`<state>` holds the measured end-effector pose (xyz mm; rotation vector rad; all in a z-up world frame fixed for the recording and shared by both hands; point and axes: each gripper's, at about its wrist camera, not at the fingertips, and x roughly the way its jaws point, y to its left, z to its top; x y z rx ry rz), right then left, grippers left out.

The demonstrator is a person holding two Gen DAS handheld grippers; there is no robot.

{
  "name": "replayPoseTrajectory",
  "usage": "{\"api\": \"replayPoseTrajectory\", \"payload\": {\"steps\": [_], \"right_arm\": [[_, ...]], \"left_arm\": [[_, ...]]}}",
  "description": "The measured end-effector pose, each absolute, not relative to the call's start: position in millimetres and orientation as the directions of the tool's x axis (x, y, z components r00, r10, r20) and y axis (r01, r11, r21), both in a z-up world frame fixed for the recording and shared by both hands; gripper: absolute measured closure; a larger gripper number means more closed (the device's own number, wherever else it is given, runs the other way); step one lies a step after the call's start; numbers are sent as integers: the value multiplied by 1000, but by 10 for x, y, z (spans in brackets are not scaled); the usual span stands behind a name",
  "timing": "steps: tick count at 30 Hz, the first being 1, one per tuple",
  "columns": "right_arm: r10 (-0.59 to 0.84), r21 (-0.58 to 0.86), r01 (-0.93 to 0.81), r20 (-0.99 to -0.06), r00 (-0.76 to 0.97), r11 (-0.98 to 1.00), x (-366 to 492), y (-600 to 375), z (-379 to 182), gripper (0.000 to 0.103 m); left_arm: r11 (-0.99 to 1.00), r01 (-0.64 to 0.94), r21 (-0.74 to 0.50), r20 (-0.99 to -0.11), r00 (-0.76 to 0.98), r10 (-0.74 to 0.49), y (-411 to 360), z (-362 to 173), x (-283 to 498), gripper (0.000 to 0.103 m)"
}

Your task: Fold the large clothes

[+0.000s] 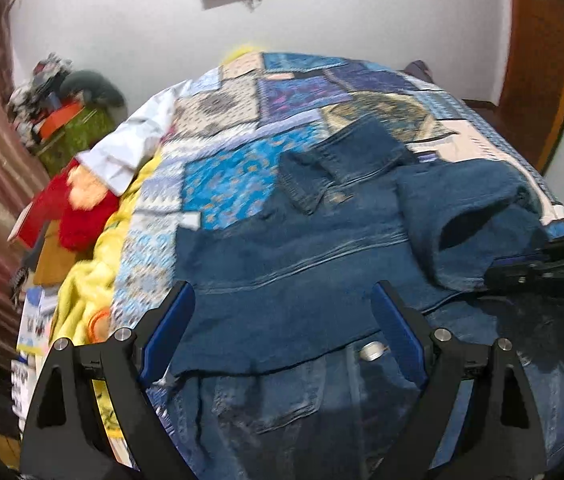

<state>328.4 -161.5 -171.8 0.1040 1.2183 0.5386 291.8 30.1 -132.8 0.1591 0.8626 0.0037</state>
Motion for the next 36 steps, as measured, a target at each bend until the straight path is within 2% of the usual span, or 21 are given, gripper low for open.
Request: {"api": "replayPoseTrajectory", "payload": {"steps": [5,10,13,16,19,20,21,23,26,32,36], "right_arm": [[421,305,-334,-829,368,892,3144,-2138,-1311,92],[269,164,-239,-809,522,957,3073,-2740,-1071,92],[243,169,-185,-806,539,968,3043,-3062,-1065,92],[250,207,-140,-821,514,968,3019,-3289,-1175,92],[243,212,-119,-839,487,970,2997,-3367,-1352,92],[245,217,-115,-845,475,969,3001,-3365,-1413,92],[251,224,-114,-852,459,968,3012,-3360,-1476,92],[258,228,-119,-860,440,966,3029,-3329,-1571,92],[262,224,-137,-863,433,965,3108,-3229,-1618,92],[279,219,-177,-827,488,959,3310,-2970,-1433,92],[277,190,-223,-832,481,956,3432,-2708,-1491,92]], "left_arm": [[973,168,159,-744,668,7,-142,-1192,3134,13],[939,304,159,-773,631,-73,-692,-1270,3465,10],[905,375,200,-800,596,-70,-1026,-1473,3664,10],[867,415,277,-819,573,-12,-1323,-1761,3855,11],[844,414,341,-807,589,38,-1502,-1929,3963,26],[844,407,348,-798,601,40,-1516,-1913,3969,40],[847,388,363,-776,629,44,-1521,-1872,3965,61],[858,344,382,-741,668,63,-1473,-1761,3946,85],[896,293,335,-709,704,35,-1286,-1507,3955,90],[958,142,249,-656,752,60,-537,-1041,3919,91],[981,69,182,-690,720,77,-4,-1107,3847,91]]}}
